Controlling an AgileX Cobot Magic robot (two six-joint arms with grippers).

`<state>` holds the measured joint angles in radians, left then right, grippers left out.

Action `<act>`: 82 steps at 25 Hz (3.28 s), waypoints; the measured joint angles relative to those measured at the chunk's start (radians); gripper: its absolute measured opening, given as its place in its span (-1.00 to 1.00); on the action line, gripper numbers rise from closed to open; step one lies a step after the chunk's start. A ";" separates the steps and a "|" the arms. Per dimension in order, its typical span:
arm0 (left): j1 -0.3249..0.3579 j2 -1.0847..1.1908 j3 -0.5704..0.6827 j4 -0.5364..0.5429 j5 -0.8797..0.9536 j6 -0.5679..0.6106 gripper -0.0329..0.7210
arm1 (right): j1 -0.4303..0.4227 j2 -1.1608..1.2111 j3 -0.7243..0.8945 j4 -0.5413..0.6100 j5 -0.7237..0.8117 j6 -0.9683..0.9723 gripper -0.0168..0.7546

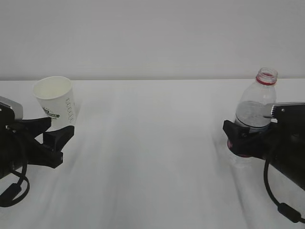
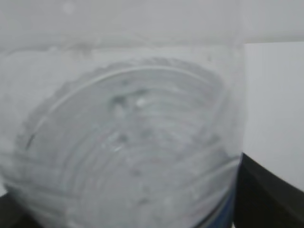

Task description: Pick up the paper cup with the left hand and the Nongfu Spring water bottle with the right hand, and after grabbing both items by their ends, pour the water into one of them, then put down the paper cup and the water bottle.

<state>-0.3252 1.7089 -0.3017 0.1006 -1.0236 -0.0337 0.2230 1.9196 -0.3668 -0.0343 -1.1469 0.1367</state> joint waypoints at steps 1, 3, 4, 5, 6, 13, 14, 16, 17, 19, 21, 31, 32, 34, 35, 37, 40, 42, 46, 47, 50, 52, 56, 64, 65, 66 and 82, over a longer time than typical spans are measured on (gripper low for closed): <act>0.000 0.000 0.000 0.000 0.000 0.000 0.31 | 0.000 0.000 -0.002 0.000 0.000 0.000 0.76; 0.000 0.000 0.000 0.000 0.000 0.000 0.31 | 0.000 0.000 -0.003 0.000 0.000 0.000 0.76; 0.000 0.000 0.000 0.000 0.000 0.000 0.31 | 0.000 0.000 -0.003 0.000 0.000 0.000 0.76; 0.000 0.000 0.000 0.000 0.000 0.000 0.31 | 0.000 0.000 -0.003 0.000 0.000 0.000 0.76; 0.000 0.000 0.000 0.000 0.000 0.000 0.31 | 0.000 0.000 -0.003 0.000 0.000 0.000 0.75; 0.000 0.000 0.000 0.011 -0.006 0.000 0.31 | 0.000 0.000 -0.003 0.000 0.000 -0.006 0.52; 0.000 0.000 0.000 0.021 -0.008 0.000 0.31 | 0.000 0.000 -0.003 0.000 0.000 -0.006 0.47; 0.000 0.000 0.000 0.041 -0.028 0.000 0.31 | 0.000 0.000 -0.003 0.000 0.000 -0.006 0.42; 0.000 0.000 0.000 0.049 -0.037 0.000 0.31 | 0.000 0.000 -0.003 0.000 0.000 -0.006 0.40; 0.000 0.000 0.000 0.058 -0.052 0.000 0.31 | 0.000 0.000 -0.003 0.000 0.000 -0.006 0.37; 0.000 0.000 0.000 0.058 -0.064 0.000 0.31 | 0.000 0.000 -0.003 0.000 0.000 -0.008 0.35; 0.000 0.000 0.000 0.060 -0.078 0.000 0.31 | 0.000 0.000 -0.003 0.000 0.000 -0.008 0.35; 0.000 0.000 0.000 0.060 -0.078 0.000 0.31 | 0.000 0.000 -0.003 0.000 0.000 -0.008 0.35; 0.000 0.000 0.000 0.060 -0.078 0.000 0.31 | 0.000 0.000 -0.003 0.000 -0.002 -0.008 0.35; 0.000 0.000 0.000 0.060 -0.078 0.000 0.31 | 0.000 0.000 -0.003 0.000 -0.002 -0.008 0.35; 0.000 0.000 0.000 0.060 -0.078 0.000 0.31 | 0.000 0.000 -0.003 0.000 -0.002 -0.023 0.35; 0.000 0.000 0.000 0.054 -0.078 0.000 0.31 | 0.000 0.000 -0.003 -0.004 -0.002 -0.061 0.34; 0.000 0.000 0.000 0.023 -0.078 0.000 0.31 | 0.000 0.000 -0.003 -0.004 -0.002 -0.067 0.34; 0.000 0.000 0.000 -0.059 -0.078 0.000 0.31 | 0.000 -0.022 0.014 -0.002 0.017 -0.071 0.34; 0.000 0.000 0.000 -0.077 -0.078 0.000 0.31 | 0.000 -0.034 0.021 -0.002 0.021 -0.071 0.34; 0.000 0.002 0.000 -0.115 -0.078 0.000 0.33 | 0.000 -0.063 0.042 0.000 0.041 -0.071 0.34; 0.000 0.012 0.000 -0.132 -0.080 0.000 0.38 | 0.000 -0.080 0.048 0.000 0.045 -0.071 0.34; 0.000 0.066 0.000 -0.153 -0.103 0.000 0.65 | 0.000 -0.112 0.053 0.001 0.045 -0.072 0.34; 0.000 0.215 -0.015 -0.158 -0.116 0.000 0.87 | 0.000 -0.123 0.053 0.001 0.045 -0.113 0.34; 0.000 0.222 -0.016 -0.164 -0.118 0.000 0.87 | 0.000 -0.123 0.053 0.001 0.045 -0.113 0.34; 0.000 0.226 -0.017 -0.177 -0.118 0.000 0.87 | 0.000 -0.123 0.053 0.001 0.045 -0.115 0.34; 0.000 0.326 -0.135 -0.252 -0.126 0.000 0.87 | 0.000 -0.123 0.053 0.001 0.047 -0.128 0.33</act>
<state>-0.3252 2.0350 -0.4366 -0.1513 -1.1499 -0.0337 0.2230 1.7967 -0.3136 -0.0329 -1.1003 0.0090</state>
